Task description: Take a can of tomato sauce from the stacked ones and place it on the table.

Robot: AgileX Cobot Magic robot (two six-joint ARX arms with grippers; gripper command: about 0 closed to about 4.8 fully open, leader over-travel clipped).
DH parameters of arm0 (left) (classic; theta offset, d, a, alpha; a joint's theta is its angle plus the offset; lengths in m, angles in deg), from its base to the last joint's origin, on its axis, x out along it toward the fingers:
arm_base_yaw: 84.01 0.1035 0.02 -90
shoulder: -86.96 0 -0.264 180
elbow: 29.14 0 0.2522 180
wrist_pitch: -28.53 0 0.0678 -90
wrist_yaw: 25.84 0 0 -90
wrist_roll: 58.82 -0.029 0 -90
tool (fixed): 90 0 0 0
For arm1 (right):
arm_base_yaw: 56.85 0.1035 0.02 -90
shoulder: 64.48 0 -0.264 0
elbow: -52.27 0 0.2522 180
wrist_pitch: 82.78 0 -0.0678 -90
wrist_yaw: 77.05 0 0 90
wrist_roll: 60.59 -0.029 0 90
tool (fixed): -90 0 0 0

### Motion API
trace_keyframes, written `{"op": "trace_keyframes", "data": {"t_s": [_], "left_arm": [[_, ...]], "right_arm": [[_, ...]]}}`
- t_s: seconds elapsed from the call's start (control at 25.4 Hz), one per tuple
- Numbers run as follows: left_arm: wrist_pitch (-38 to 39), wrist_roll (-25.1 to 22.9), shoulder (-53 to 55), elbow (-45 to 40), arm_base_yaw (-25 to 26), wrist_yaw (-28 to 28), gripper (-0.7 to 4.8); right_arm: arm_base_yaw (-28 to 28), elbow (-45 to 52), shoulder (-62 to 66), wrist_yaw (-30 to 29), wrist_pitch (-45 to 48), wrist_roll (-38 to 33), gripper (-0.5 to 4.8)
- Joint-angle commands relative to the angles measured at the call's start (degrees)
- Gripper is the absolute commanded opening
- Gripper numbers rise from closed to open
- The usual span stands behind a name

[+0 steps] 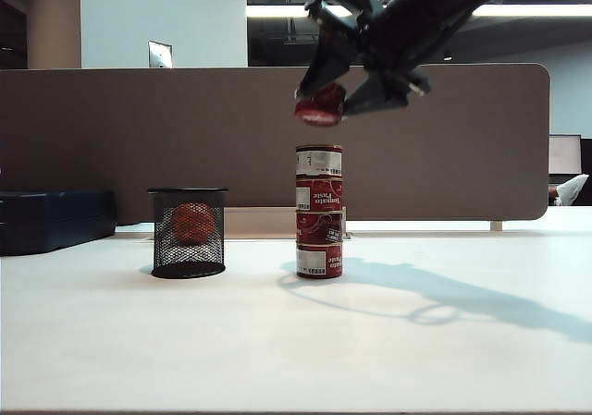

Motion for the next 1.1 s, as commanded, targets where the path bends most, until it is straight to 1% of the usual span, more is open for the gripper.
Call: {"op": "trace_keyframes", "data": {"t_s": [0.04,0.12,0.24,0.35,0.47,0.63,0.71,0.83,0.87,1.06,1.1], "left_arm": [[-0.7,-0.2,0.0,0.2,0.0,-0.1,-0.06],[-0.7,-0.2,0.0,0.2,0.0,-0.2,-0.06],[-0.7,-0.2,0.0,0.2,0.0,-0.1,-0.06],[-0.7,-0.2,0.0,0.2,0.0,-0.1,-0.06],[-0.7,-0.2,0.0,0.2,0.0,-0.1,-0.06],[-0.7,-0.2,0.0,0.2,0.0,-0.1,-0.06],[-0.7,-0.2,0.0,0.2,0.0,-0.1,-0.06],[-0.7,-0.2,0.0,0.2,0.0,-0.1,-0.06],[-0.7,-0.2,0.0,0.2,0.0,-0.1,-0.06],[-0.7,-0.2,0.0,0.2,0.0,-0.1,-0.06],[-0.7,-0.2,0.0,0.2,0.0,-0.1,-0.06]], "right_arm": [[-1.2,-0.5,-3.4,1.1,1.1,1.5,2.47],[-2.6,-0.5,-6.0,3.3,-0.9,1.5,2.47],[-4.6,-0.5,-8.0,3.3,-3.8,1.7,2.47],[-9.0,-0.5,-11.8,3.3,-10.1,1.6,2.47],[-12.1,-0.5,-13.4,3.5,-14.1,1.6,2.47],[-15.1,-0.3,-14.0,3.5,-19.7,1.7,2.47],[-15.6,0.6,-14.1,4.1,-21.2,3.0,2.47],[-15.6,5.3,-15.1,6.6,-19.2,3.5,2.52],[-15.6,8.3,-15.8,6.9,-17.2,3.5,2.52],[-15.6,16.5,-16.7,8.0,-12.3,3.2,2.52],[-15.6,19.8,-16.7,8.0,-9.5,2.9,2.52]]}}
